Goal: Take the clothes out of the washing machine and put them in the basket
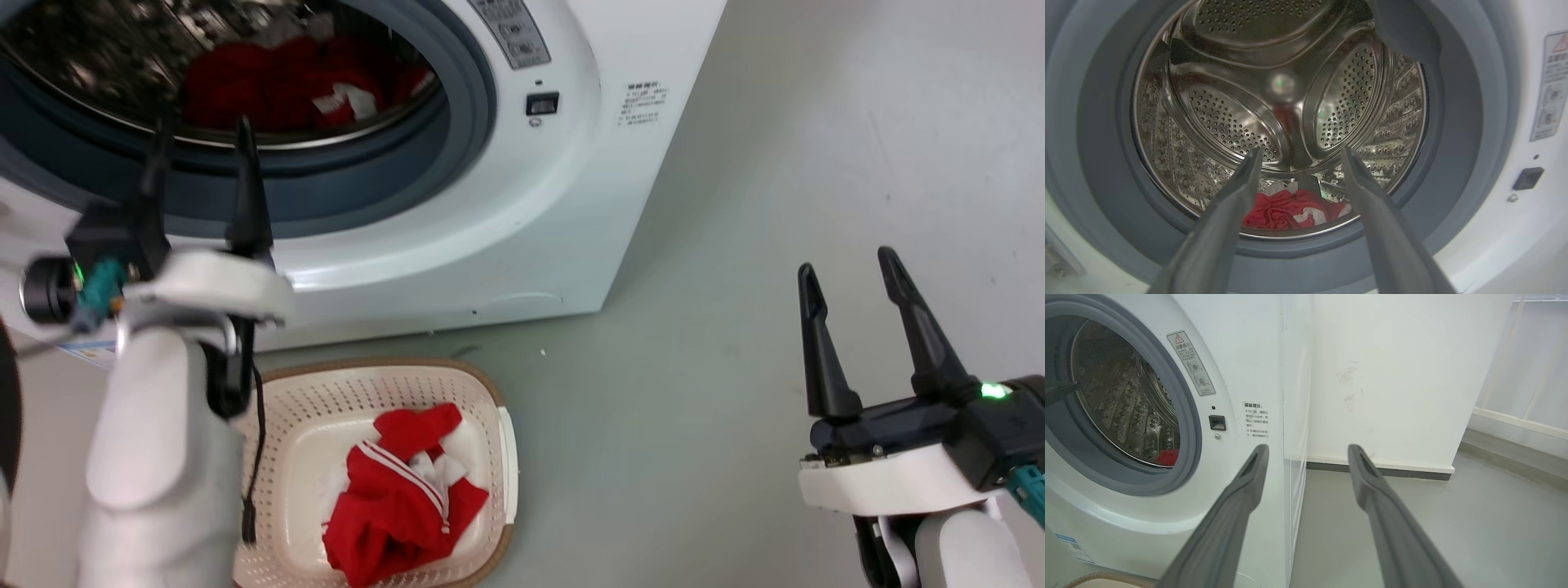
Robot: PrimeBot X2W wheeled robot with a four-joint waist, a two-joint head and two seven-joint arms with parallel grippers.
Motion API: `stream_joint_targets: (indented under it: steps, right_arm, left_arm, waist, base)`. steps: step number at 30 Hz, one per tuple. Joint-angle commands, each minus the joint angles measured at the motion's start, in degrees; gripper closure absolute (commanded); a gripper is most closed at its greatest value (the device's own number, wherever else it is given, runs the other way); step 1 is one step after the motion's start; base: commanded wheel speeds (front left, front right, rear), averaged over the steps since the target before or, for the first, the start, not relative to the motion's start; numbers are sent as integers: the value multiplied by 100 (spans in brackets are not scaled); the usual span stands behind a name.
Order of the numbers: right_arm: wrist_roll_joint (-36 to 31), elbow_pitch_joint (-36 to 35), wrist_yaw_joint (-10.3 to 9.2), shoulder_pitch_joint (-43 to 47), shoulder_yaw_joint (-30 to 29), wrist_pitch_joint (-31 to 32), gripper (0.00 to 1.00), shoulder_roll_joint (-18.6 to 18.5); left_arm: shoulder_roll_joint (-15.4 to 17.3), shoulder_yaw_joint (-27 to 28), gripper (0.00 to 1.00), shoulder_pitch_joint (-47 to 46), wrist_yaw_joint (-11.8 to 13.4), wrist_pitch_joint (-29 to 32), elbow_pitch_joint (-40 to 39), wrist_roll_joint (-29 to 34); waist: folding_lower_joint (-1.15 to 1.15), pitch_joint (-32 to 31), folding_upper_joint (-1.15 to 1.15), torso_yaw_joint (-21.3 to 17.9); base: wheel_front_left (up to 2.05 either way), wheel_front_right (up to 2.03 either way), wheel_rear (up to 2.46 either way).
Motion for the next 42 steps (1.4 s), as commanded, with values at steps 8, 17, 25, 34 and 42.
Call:
stream_joint_targets:
  steps: [8,17,25,34,42]
  right_arm:
    - [146,-136,-4,-481,-24,-14,0,8]
    - [340,-350,-4,-871,-42,-14,0,8]
    - [515,-542,-4,-1171,-99,-14,0,10]
    - [662,-737,-4,-1357,-35,-15,0,9]
    - [757,-830,-4,-1403,-30,-14,0,9]
  left_arm:
    - [460,-194,0,-1840,-170,43,1465,69]
    - [938,-476,0,-3796,-261,815,2866,119]
    - [1165,-635,0,-5167,-292,1725,3765,-78]
    - [1379,-825,0,-6302,-277,2476,4296,-58]
    - [1303,-1123,0,-6894,-292,3054,4641,23]
  waist:
    - [-1,1010,0,-329]
    - [-1,1905,0,-535]
    - [-1,2605,0,-658]
    - [-1,3207,0,-857]
    - [-1,3414,0,-859]
  base:
    - [0,0,0]
    - [0,0,0]
    - [0,0,0]
    - [0,0,0]
    - [0,0,0]
